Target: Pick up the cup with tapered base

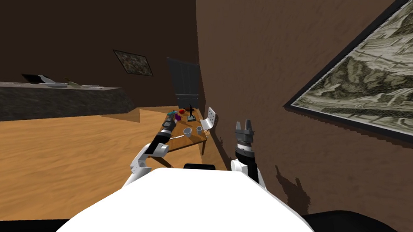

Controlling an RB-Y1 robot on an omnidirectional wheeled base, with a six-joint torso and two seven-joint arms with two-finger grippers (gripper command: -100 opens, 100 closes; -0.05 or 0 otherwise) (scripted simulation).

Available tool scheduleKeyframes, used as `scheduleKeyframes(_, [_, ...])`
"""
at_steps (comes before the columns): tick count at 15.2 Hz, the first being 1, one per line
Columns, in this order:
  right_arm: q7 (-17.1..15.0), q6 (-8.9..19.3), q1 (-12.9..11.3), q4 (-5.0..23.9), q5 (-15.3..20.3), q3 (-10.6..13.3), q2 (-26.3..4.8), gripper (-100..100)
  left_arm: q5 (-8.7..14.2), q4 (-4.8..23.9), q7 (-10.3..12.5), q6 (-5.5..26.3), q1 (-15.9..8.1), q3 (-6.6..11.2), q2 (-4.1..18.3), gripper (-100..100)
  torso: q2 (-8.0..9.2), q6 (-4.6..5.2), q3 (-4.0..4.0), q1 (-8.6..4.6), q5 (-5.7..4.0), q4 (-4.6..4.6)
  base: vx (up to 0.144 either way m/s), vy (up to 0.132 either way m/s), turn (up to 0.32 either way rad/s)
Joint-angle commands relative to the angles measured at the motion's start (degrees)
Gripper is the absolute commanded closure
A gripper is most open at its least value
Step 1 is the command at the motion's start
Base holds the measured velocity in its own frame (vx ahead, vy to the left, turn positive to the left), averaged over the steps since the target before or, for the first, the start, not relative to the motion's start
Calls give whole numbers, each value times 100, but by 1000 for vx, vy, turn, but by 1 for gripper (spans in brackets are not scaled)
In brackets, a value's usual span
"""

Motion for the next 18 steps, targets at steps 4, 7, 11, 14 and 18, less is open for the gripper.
scheduleKeyframes(4, [0,0,0,0,0,0,0,0,131,356,137,495,-291,18,121,-100,-3,-1,-2,0,0,-1,-3,-30,-39])
scheduleKeyframes(7, [0,0,0,0,0,0,0,0,286,744,284,975,-659,41,236,-100,-3,0,-2,2,0,-1,-3,-31,-53])
scheduleKeyframes(11, [0,0,0,0,0,0,0,0,367,1034,355,1372,-849,52,289,-100,-4,0,-2,-2,-1,-1,0,-37,-43])
scheduleKeyframes(14, [0,0,0,0,0,0,0,0,449,1277,422,1675,-1044,63,340,-100,-6,0,-3,-4,-1,-1,4,-41,-37])
scheduleKeyframes(18, [0,0,0,0,0,0,0,0,532,1527,487,2020,-1242,74,390,-100,-5,0,-3,-7,-1,-1,2,-39,-41])
